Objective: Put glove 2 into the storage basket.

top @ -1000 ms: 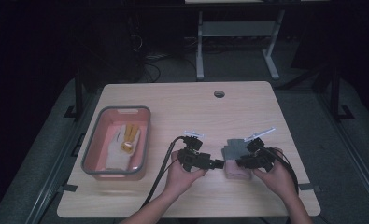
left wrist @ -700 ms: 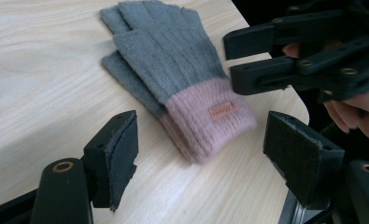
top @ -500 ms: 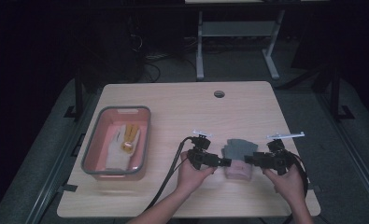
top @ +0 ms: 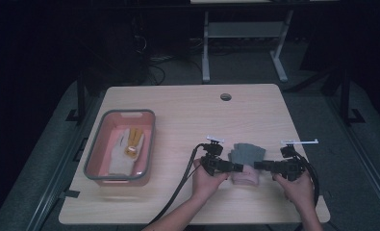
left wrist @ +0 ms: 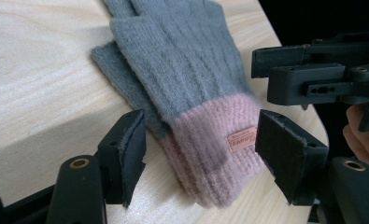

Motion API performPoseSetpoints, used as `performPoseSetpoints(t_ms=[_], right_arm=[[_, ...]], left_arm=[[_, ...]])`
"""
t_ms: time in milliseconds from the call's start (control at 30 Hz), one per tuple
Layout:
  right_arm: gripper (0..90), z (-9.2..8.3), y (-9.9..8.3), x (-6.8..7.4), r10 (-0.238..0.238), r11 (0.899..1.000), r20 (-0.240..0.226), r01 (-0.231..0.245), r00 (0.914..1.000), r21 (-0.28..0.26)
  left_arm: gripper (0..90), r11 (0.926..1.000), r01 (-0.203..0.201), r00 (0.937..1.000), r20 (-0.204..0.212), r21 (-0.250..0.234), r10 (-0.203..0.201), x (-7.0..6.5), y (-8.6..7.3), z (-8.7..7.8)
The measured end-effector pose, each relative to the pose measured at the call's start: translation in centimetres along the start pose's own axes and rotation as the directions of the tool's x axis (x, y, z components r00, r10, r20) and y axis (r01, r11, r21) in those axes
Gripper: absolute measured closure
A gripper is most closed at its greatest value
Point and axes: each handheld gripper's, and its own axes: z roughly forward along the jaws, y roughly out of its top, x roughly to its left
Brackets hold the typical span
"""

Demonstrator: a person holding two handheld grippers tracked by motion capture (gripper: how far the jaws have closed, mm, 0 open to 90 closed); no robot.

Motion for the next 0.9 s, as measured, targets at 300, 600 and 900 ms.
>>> performPoseSetpoints(t_ms=[300,600,900], right_arm=[[49.1,0.5,-0.3,-0.6,0.052,0.999,0.006,-0.052,0.9986,0.015],[51.9,1.3,-0.7,-1.5,0.122,0.992,-0.039,-0.120,0.9918,0.030],[61.0,2.1,-1.3,-1.9,0.218,0.976,-0.110,-0.217,0.9696,0.025]], left_arm=[[38.5,0.9992,0.024,0.9997,0.001,0.031,-0.024,0.4,-0.1,1.0],[44.9,0.9987,0.041,0.9991,0.013,0.032,-0.041,0.5,-0.1,1.2],[52.8,0.9961,0.075,0.9954,0.057,0.046,-0.077,0.9,-0.1,1.5]])
